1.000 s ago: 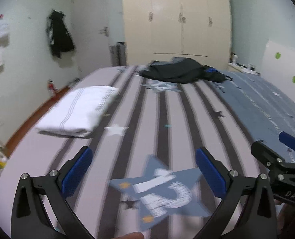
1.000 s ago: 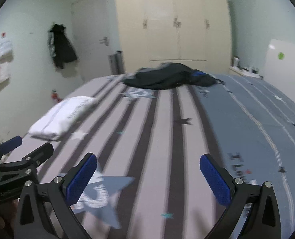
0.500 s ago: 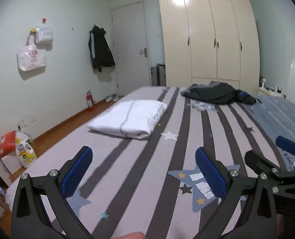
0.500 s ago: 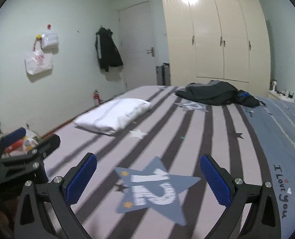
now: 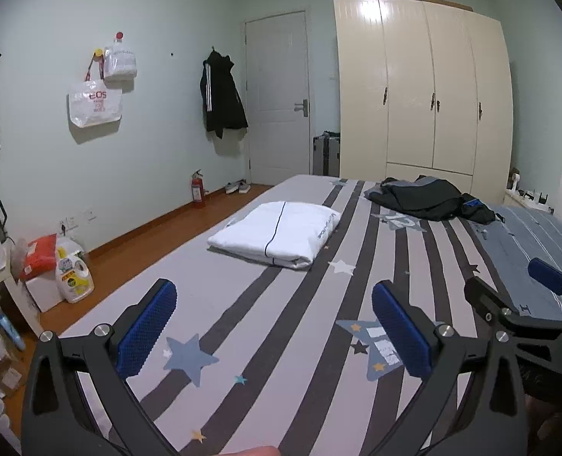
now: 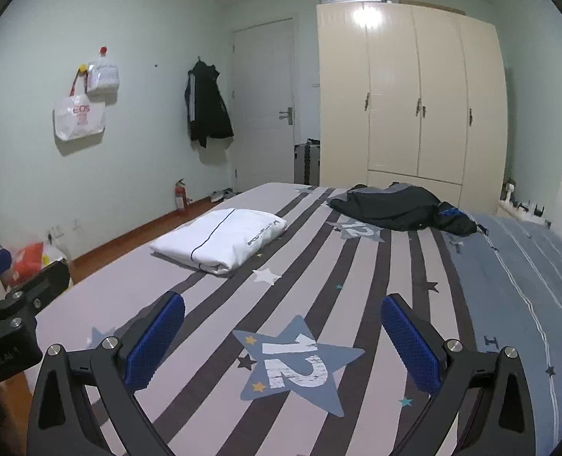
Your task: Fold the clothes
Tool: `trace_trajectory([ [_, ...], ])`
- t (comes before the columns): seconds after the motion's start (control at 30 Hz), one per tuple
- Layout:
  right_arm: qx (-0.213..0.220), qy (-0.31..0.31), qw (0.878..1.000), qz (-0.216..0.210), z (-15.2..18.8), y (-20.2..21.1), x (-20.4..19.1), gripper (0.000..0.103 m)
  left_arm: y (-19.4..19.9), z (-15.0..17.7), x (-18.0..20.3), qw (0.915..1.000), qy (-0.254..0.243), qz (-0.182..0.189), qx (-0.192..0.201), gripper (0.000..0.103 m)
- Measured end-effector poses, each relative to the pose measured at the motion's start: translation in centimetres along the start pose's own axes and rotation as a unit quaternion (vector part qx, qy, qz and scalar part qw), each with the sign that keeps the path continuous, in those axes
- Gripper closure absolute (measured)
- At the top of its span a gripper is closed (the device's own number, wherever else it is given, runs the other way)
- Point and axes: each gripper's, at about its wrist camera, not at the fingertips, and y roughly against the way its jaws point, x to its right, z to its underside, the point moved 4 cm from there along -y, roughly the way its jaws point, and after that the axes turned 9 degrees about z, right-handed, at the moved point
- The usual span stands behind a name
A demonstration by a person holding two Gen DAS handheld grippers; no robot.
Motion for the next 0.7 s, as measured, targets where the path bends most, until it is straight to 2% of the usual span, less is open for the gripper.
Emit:
trace_trajectory([
  [0.7, 0.002, -0.011, 1.000, 0.007, 0.5, -0.2, 2.8, 0.001, -1.1, 0.4, 1.8, 0.9999, -0.009, 0.011, -0.007, 0.001],
])
